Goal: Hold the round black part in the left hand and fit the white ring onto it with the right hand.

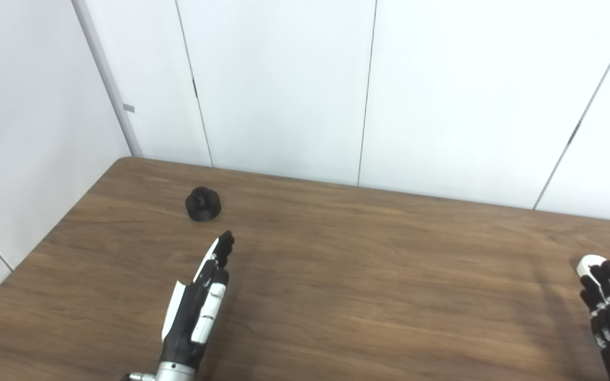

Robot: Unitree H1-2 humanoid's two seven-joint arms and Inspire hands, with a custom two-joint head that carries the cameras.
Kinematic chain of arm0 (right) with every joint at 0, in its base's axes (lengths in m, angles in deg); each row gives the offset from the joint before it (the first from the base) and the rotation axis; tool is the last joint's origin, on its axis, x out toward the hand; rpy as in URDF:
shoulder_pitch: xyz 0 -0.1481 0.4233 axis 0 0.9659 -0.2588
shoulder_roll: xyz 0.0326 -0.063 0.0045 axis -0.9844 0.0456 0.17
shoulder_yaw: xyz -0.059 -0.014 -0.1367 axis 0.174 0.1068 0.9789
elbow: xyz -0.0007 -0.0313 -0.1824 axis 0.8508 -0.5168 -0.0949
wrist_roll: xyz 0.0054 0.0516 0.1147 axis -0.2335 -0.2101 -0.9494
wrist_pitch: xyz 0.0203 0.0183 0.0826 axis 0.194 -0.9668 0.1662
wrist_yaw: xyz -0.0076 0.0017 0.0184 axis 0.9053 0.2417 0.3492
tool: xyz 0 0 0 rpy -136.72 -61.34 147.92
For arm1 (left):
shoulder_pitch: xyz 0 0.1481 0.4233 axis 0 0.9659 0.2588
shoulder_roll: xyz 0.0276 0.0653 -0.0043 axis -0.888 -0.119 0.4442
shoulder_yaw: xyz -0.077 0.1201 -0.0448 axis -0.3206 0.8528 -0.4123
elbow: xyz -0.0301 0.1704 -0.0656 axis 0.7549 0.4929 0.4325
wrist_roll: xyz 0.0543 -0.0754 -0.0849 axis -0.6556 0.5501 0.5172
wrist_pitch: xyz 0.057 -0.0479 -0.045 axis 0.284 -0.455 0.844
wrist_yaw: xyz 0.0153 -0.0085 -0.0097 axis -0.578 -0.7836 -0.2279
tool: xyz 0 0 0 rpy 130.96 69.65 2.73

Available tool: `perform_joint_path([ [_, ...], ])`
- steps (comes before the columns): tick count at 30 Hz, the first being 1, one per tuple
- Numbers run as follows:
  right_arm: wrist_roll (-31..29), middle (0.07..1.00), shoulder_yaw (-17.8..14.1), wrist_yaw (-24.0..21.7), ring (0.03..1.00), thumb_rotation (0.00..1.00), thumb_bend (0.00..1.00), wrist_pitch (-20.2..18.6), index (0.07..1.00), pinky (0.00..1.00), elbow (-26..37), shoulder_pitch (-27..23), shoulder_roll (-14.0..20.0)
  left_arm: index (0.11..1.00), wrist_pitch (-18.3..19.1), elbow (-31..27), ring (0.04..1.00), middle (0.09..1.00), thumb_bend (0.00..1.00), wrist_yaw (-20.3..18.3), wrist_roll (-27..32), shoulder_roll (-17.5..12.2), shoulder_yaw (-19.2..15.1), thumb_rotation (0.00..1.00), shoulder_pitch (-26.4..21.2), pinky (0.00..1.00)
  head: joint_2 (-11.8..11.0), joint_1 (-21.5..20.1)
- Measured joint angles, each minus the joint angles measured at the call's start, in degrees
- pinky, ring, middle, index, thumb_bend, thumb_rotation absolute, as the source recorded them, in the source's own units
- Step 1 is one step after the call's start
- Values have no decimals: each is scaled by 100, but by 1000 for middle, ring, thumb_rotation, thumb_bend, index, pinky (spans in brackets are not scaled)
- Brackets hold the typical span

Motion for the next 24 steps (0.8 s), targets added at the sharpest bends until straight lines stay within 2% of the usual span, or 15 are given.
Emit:
perform_joint_path([
  [5,-6,983,-15,-47,970,968,465,12,991,998,-23,-16,-1,978,0,4,992,968,537,6,-15,0,2,895,-7,1000,17,-123],
  [7,-2,980,-19,-46,969,968,467,12,990,1000,-31,-19,-2,976,0,12,988,968,511,14,-16,2,0,885,-10,1000,26,-150],
  [8,1,980,-19,-46,969,961,471,12,989,1000,-32,-19,-2,971,0,15,986,965,513,23,-19,2,-2,866,-11,1000,17,-185],
  [10,14,981,-19,-33,971,963,475,5,990,1000,-31,-20,-3,963,7,16,984,960,525,66,-36,8,-14,735,-11,1000,17,-194],
  [12,27,981,-19,-24,970,960,479,0,989,1000,-29,-19,-4,962,39,5,983,958,543,126,-77,12,-29,657,-10,1000,17,-194],
  [15,29,978,-19,-8,967,948,480,-12,984,1000,-27,-22,-6,962,145,-64,974,962,588,315,-390,9,-58,613,8,982,17,-194],
  [18,24,973,-19,-2,963,941,478,-21,980,1000,-24,-40,-16,945,520,-229,957,954,643,449,-909,-18,-82,566,40,947,52,-159],
  [21,23,971,-19,0,961,936,481,-13,978,1000,-29,-46,-21,932,951,-320,950,944,687,486,-1205,-35,-208,422,51,937,52,-167],
  [24,24,965,-40,1,955,917,507,-10,968,989,-37,-41,-22,932,1539,-552,964,950,751,504,-1461,-128,-432,350,44,954,52,-176],
])
